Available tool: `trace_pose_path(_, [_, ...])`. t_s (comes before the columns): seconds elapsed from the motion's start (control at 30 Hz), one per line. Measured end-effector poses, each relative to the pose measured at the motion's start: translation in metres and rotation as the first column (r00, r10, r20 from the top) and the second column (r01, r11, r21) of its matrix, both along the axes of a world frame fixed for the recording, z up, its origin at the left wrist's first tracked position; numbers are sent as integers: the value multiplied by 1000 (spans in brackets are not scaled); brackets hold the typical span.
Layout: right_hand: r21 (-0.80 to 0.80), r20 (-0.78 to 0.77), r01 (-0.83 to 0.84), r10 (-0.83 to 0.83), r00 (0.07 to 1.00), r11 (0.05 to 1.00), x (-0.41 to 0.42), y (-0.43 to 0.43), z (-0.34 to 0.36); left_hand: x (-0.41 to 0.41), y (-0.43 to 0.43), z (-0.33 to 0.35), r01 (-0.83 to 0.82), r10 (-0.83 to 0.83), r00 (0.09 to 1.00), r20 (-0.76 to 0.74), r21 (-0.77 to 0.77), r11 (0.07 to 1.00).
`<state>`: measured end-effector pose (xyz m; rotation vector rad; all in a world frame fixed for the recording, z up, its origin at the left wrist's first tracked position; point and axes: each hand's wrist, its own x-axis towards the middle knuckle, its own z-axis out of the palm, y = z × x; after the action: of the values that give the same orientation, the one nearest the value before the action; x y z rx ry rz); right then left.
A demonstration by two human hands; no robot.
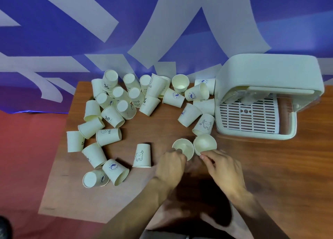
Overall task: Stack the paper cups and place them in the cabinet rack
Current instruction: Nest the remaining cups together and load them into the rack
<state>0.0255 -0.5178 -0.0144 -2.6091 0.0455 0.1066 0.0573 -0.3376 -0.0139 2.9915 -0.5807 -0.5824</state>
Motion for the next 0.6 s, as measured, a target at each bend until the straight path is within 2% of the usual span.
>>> trace_pose_path(0.1, [8, -45, 4, -4, 999, 1000, 0, 7, -8, -1, 2, -3, -11, 11, 1000, -15, -13, 1000])
trace_pose_path(0.4, [-16, -84, -14, 12, 996, 1000, 6, 8, -5, -1, 3, -5, 27, -24, 998, 60, -45, 999])
trace_pose_path(0.5, [-81, -68, -69, 63, 996, 994, 4, 8, -11, -2, 4, -2, 53, -47, 994, 98, -57, 997])
trace_pose_path(0.6, [-237, -44, -155, 149, 988, 959, 2, 7, -20, -2, 5, -2, 66, -55, 988, 141, -71, 995])
